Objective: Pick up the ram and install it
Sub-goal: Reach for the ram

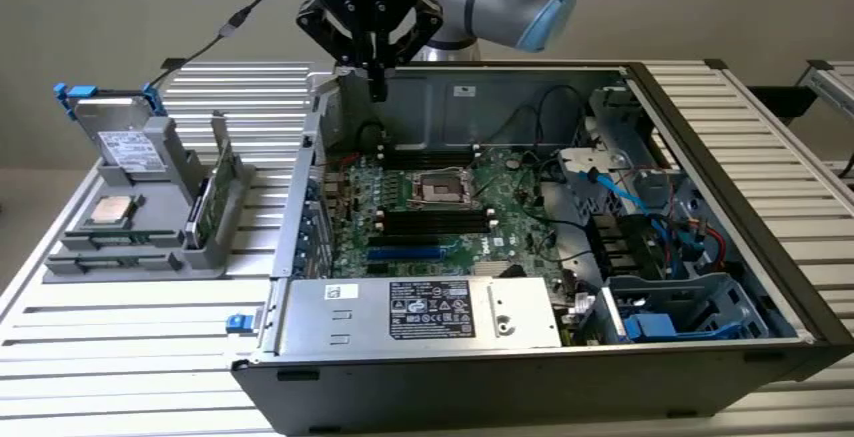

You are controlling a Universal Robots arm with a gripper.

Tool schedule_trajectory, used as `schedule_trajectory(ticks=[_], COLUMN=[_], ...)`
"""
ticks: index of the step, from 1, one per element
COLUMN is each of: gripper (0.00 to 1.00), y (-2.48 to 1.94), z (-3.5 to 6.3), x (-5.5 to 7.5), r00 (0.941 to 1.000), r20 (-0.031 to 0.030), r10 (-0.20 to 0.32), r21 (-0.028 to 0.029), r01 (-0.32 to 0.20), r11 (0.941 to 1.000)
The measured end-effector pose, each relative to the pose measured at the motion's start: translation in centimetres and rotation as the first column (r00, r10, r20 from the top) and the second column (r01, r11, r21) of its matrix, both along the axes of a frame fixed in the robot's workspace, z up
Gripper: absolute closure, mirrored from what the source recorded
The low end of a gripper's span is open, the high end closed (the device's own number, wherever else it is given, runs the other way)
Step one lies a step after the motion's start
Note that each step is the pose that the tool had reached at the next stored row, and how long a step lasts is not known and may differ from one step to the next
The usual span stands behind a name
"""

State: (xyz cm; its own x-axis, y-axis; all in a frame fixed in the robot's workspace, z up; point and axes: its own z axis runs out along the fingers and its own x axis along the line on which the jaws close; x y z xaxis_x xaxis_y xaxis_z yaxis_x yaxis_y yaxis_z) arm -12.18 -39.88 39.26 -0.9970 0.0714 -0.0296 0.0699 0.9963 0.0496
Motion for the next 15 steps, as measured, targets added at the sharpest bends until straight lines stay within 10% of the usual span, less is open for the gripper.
schedule_trajectory(ticks=[15], gripper=[0.90], y=[0.04], z=[-0.10], x=[-6.5], r00=[1.0000], r20=[-0.0001], r10=[0.000], r21=[-0.0001], r01=[0.000], r11=[1.0000])
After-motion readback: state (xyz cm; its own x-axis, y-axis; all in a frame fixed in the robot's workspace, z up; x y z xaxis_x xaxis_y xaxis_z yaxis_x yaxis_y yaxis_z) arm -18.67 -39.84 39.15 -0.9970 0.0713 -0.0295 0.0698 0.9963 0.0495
